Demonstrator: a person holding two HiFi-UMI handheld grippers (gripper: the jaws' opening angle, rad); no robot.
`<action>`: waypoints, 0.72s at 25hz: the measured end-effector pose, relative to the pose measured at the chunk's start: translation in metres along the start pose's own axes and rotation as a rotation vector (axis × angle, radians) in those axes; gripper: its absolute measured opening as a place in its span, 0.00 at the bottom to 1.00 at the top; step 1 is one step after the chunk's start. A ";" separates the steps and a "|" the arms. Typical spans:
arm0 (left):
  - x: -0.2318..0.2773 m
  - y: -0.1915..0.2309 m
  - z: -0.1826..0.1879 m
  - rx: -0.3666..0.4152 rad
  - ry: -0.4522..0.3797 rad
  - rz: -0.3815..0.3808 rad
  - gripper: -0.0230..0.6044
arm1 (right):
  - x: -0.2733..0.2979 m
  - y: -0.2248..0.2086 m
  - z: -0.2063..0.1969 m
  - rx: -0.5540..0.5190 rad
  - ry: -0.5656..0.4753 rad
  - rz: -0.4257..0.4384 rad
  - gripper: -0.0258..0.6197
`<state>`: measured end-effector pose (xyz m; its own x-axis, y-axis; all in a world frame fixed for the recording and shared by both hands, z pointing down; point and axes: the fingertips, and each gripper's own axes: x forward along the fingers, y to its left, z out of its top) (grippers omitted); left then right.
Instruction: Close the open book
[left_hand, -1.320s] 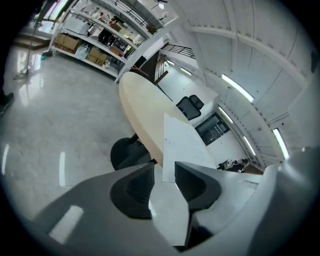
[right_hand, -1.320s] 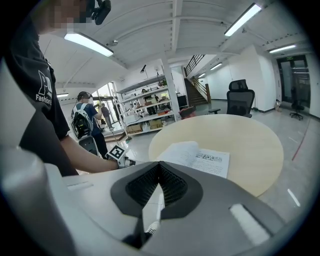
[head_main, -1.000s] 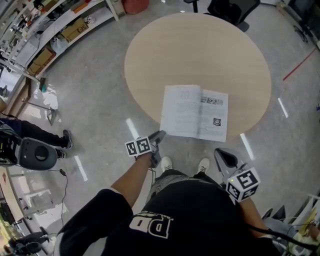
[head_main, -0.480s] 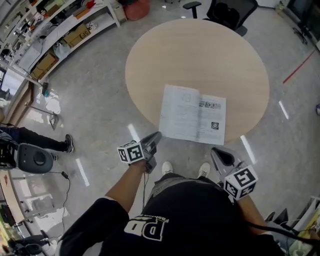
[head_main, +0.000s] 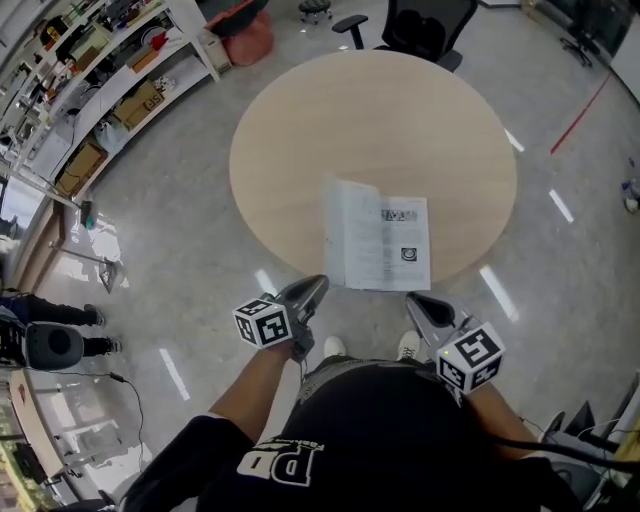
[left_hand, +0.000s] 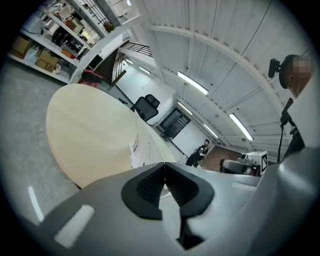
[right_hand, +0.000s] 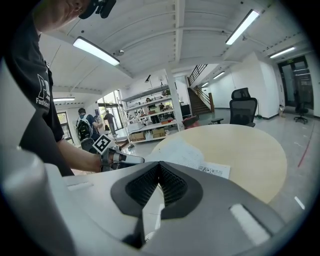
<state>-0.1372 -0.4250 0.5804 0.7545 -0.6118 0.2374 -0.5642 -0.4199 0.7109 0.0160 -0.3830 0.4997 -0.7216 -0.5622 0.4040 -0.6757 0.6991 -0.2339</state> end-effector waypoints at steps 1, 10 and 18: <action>0.005 -0.006 -0.001 0.020 0.012 -0.004 0.05 | -0.002 -0.002 0.000 0.003 -0.003 -0.001 0.05; 0.057 -0.040 -0.011 0.262 0.157 -0.010 0.05 | -0.025 -0.018 0.002 -0.012 -0.019 -0.035 0.05; 0.107 -0.070 -0.047 0.391 0.294 -0.012 0.05 | -0.060 -0.041 -0.004 0.005 -0.029 -0.089 0.05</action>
<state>-0.0010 -0.4293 0.5874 0.7926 -0.4140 0.4476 -0.5961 -0.6804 0.4262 0.0881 -0.3760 0.4890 -0.6630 -0.6343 0.3977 -0.7377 0.6440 -0.2027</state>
